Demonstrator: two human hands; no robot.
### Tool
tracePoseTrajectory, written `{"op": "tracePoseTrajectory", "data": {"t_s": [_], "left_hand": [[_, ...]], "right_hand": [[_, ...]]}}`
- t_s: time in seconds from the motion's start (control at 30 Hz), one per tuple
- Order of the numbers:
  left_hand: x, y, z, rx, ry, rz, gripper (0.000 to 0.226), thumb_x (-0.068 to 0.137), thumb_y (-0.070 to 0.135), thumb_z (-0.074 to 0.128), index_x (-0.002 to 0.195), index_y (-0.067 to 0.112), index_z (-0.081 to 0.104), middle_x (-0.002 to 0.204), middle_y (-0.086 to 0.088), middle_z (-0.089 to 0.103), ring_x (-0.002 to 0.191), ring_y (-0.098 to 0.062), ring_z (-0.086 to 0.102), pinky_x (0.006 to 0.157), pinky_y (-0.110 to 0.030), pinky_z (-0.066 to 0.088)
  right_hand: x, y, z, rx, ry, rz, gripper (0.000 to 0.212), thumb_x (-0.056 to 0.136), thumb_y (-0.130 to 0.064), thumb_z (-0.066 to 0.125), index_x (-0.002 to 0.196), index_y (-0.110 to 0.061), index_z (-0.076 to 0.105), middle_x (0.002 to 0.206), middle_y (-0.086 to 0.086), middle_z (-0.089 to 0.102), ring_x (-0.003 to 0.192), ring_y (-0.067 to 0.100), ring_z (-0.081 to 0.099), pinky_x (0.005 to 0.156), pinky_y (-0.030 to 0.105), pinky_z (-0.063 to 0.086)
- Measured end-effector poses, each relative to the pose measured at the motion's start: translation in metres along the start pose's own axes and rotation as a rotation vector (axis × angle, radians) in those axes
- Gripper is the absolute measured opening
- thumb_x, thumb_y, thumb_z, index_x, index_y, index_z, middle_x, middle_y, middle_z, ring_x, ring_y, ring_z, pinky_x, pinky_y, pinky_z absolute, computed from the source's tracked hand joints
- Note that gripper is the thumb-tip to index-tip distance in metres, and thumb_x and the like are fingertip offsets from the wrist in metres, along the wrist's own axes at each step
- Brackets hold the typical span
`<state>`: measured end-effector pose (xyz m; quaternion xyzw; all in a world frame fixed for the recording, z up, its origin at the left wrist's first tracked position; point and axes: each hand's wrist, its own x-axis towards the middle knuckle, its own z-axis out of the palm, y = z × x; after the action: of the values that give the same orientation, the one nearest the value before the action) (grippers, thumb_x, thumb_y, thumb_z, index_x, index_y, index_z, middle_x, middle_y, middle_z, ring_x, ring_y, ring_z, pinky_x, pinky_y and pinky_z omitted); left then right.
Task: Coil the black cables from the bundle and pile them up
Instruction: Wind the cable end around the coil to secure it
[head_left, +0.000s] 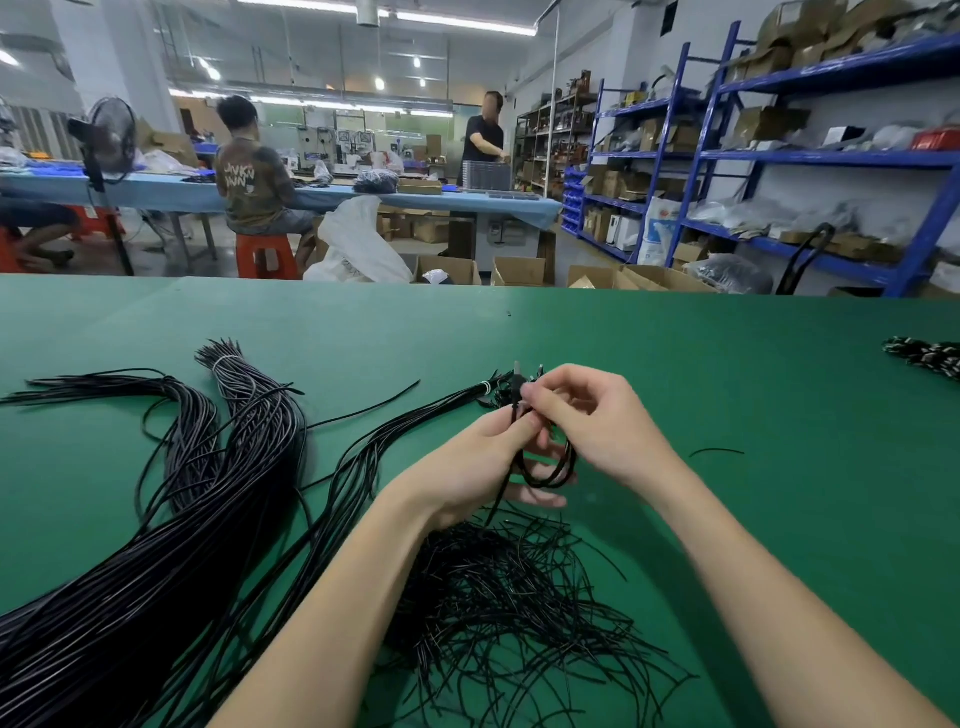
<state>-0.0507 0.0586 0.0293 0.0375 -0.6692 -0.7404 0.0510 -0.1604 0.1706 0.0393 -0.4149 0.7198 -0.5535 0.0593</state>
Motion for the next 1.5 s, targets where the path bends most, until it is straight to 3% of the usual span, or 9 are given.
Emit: {"op": "tracePoseTrajectory", "data": {"t_s": [0.13,0.23,0.4,0.57,0.83,1.0,1.13,1.23,1.5], "left_hand": [[-0.003,0.003,0.005,-0.064,-0.048,0.007,0.032,0.11,0.027,0.036,0.129,0.009,0.055,0.085,-0.005,0.071,0.081,-0.021,0.072,0.067,-0.029,0.06],[-0.004,0.002,0.003,-0.091,-0.059,0.003,0.025,0.11,0.024,0.035,0.11,0.01,0.056,0.068,0.003,0.066,0.074,-0.018,0.071,0.057,-0.023,0.054],[-0.003,0.003,0.0,-0.122,-0.059,-0.061,0.021,0.109,0.021,0.039,0.099,0.01,0.053,0.072,-0.002,0.054,0.064,-0.013,0.061,0.054,-0.021,0.04],[-0.001,0.002,-0.004,-0.091,-0.069,-0.114,0.02,0.108,0.017,0.039,0.093,0.013,0.053,0.065,0.003,0.053,0.058,-0.01,0.046,0.05,-0.018,0.03],[-0.004,0.003,-0.005,-0.233,-0.134,-0.183,0.014,0.106,0.012,0.043,0.098,0.01,0.054,0.075,-0.003,0.06,0.069,-0.016,0.061,0.063,-0.027,0.055],[-0.002,0.002,-0.005,-0.307,-0.123,-0.249,0.015,0.106,0.014,0.042,0.101,0.009,0.055,0.067,0.002,0.044,0.058,-0.012,0.049,0.057,-0.026,0.052],[0.002,0.001,-0.003,-0.271,-0.076,-0.234,0.027,0.107,0.019,0.038,0.097,0.007,0.061,0.065,0.005,0.037,0.054,-0.008,0.037,0.051,-0.021,0.043],[0.002,-0.001,-0.003,-0.246,-0.058,-0.216,0.028,0.108,0.019,0.036,0.097,0.008,0.059,0.066,0.005,0.039,0.057,-0.009,0.037,0.054,-0.021,0.042],[0.0,-0.005,-0.003,-0.2,-0.087,-0.142,0.021,0.107,0.016,0.041,0.099,0.011,0.06,0.072,0.002,0.047,0.063,-0.011,0.045,0.058,-0.023,0.044]], "right_hand": [[0.001,-0.002,0.006,-0.122,0.022,-0.051,0.038,0.077,-0.068,0.065,0.085,-0.031,0.07,0.063,-0.001,0.061,0.058,0.007,0.053,0.06,0.025,0.046],[0.005,-0.003,0.006,-0.137,-0.033,-0.025,0.032,0.088,-0.055,0.068,0.084,-0.023,0.073,0.066,0.005,0.067,0.054,0.008,0.055,0.058,0.026,0.046],[0.003,-0.003,0.013,-0.296,0.015,-0.086,0.025,0.099,-0.04,0.061,0.088,-0.019,0.069,0.073,-0.002,0.064,0.06,0.008,0.055,0.062,0.028,0.047],[0.006,-0.003,0.003,-0.244,-0.199,0.024,0.035,0.105,-0.036,0.052,0.094,-0.004,0.063,0.069,0.005,0.062,0.056,0.011,0.056,0.062,0.032,0.048],[0.004,0.006,-0.002,-0.25,-0.181,-0.033,0.039,0.103,-0.036,0.056,0.079,-0.006,0.057,0.063,0.005,0.055,0.06,0.01,0.048,0.063,0.033,0.043],[0.007,0.008,-0.003,-0.198,-0.121,-0.027,0.035,0.097,-0.04,0.065,0.068,-0.021,0.06,0.056,-0.007,0.055,0.052,0.008,0.052,0.057,0.027,0.048],[0.005,0.01,-0.001,-0.056,-0.12,0.167,0.04,0.098,-0.046,0.062,0.078,-0.012,0.068,0.056,-0.008,0.055,0.05,0.004,0.051,0.05,0.019,0.043],[-0.001,0.01,-0.008,0.084,-0.125,0.211,0.022,0.09,-0.035,0.075,0.088,-0.014,0.074,0.064,-0.005,0.067,0.057,0.006,0.058,0.054,0.021,0.052],[-0.009,0.009,-0.014,-0.392,0.047,-0.25,0.012,0.084,-0.023,0.082,0.09,-0.033,0.082,0.088,-0.02,0.073,0.076,0.007,0.069,0.073,0.033,0.057]]}}
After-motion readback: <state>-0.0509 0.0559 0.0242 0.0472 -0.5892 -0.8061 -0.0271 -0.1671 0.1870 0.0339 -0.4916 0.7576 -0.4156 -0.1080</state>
